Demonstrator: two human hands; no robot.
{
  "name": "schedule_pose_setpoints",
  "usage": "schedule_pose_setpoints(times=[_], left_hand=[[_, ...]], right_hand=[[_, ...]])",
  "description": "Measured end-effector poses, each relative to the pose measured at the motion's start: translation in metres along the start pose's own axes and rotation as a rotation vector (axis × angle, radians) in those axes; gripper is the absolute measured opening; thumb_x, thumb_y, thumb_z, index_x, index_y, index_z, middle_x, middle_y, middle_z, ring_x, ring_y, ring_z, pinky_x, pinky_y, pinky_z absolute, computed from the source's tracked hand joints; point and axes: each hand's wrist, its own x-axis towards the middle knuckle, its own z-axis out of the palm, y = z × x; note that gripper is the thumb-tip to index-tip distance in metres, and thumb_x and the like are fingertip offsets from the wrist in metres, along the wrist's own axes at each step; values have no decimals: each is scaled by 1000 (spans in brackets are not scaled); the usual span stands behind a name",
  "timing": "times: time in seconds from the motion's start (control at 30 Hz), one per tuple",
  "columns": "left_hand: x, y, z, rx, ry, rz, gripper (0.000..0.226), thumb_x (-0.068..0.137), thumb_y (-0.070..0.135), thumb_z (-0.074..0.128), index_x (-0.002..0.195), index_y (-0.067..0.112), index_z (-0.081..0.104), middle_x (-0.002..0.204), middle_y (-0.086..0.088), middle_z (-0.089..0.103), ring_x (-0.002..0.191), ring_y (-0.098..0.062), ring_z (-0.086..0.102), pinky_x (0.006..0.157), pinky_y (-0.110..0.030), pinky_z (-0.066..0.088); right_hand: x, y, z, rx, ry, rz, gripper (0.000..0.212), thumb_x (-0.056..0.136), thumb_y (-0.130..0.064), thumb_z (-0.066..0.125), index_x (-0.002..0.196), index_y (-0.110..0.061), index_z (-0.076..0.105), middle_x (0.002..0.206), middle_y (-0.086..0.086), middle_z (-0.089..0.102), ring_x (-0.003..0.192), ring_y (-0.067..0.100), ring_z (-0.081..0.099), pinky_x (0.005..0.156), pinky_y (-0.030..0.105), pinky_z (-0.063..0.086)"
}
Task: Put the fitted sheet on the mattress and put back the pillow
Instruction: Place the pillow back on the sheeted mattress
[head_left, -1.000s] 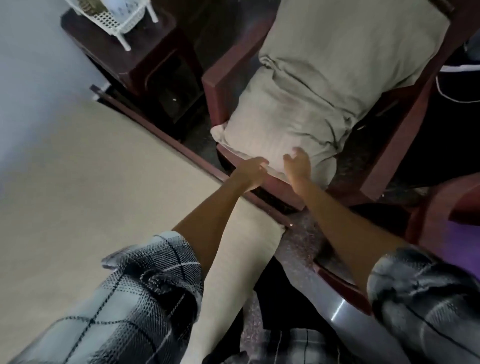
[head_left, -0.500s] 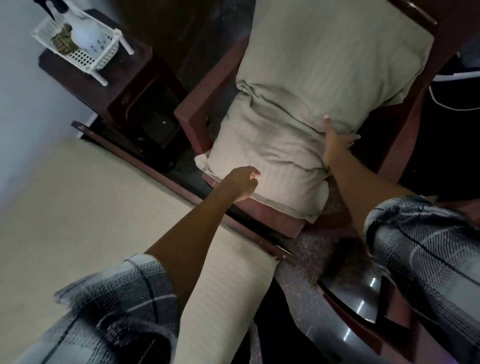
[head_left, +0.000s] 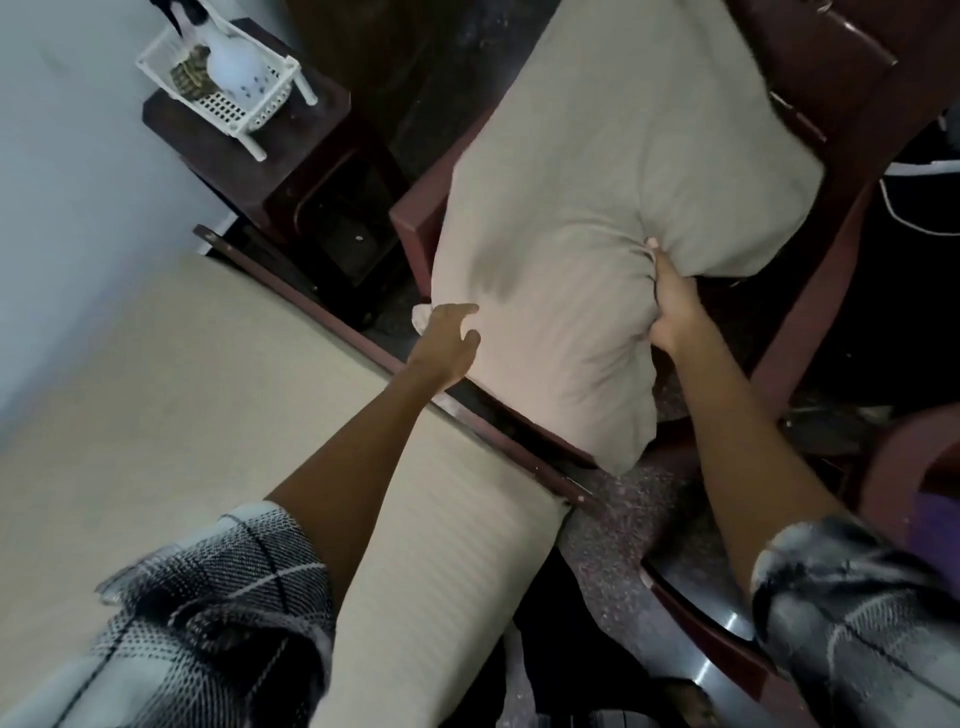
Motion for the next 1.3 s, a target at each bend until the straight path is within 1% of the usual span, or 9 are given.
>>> schedule_pose_setpoints(times=[0.13, 0.3, 0.47, 0.7, 0.8, 0.93, 1.07, 1.17, 1.3], left_hand=[[-24, -13, -39, -167, 229, 4, 56, 96, 39, 38, 146, 14, 28, 146, -16, 34, 133, -30, 35, 112, -44, 29], [-50, -34, -79, -316, 411, -127, 63, 101, 42, 26, 151, 12, 0, 158, -11, 7, 145, -24, 10, 118, -36, 12], [-131, -129, -96, -676, 492, -495, 72, 94, 64, 15, 143, 17, 39, 147, -5, 39, 135, -22, 36, 111, -36, 29], [-255, -167, -65, -929, 190, -549, 72, 93, 64, 2, 143, 24, 36, 131, 0, 48, 122, -23, 45, 102, -40, 36], [-299, -191, -61, -941, 183, -580, 75, 90, 67, -1, 144, 27, 33, 136, -1, 45, 126, -22, 43, 104, -39, 36], [-395, -238, -61, -979, 193, -629, 66, 88, 73, 15, 132, 34, 46, 125, -1, 56, 112, -19, 54, 97, -40, 44], [-478, -284, -54, -1076, 190, -702, 79, 71, 75, 55, 125, 18, 58, 104, -11, 68, 97, -26, 63, 83, -38, 50], [-538, -317, -37, -1159, 289, -740, 68, 89, 59, 44, 131, 6, 52, 92, -11, 68, 86, -24, 62, 75, -35, 48], [-595, -343, -4, -1223, 380, -801, 53, 97, 46, 35, 127, 6, 50, 75, -8, 68, 68, -19, 62, 61, -29, 46]], right_hand=[[-40, 31, 13, 62, -178, 66, 81, 64, -50, 81, 129, -10, 56, 126, 7, 62, 113, 22, 61, 98, 39, 48], [-126, 45, 29, 72, -290, 192, 52, 90, -37, 57, 129, -2, 55, 128, 15, 60, 119, 26, 57, 104, 38, 43], [-188, 61, 36, -84, -428, 276, 31, 97, -33, 47, 105, -8, 65, 93, 3, 74, 85, 12, 70, 76, 20, 55], [-222, 95, 55, -277, -521, 340, 61, 99, -25, 41, 48, -13, 72, 60, 1, 70, 53, 7, 67, 47, 15, 51], [-246, 122, 64, -297, -542, 341, 55, 98, -29, 45, 55, -15, 75, 67, 2, 72, 60, 9, 69, 53, 17, 52], [-316, 175, 68, -362, -658, 320, 31, 96, -35, 46, 98, -14, 70, 83, 2, 73, 73, 7, 69, 64, 18, 51], [-385, 220, 58, -448, -646, 286, 30, 99, -33, 40, 85, -22, 64, 64, -2, 69, 55, 8, 63, 42, 10, 45], [-412, 270, 51, -492, -603, 295, 29, 98, -38, 43, 104, -18, 63, 77, 4, 73, 56, 11, 66, 42, 13, 47], [-434, 321, 85, -789, -611, 368, 35, 102, -26, 34, 78, -11, 55, 53, 5, 62, 36, 9, 57, 34, 12, 38]])
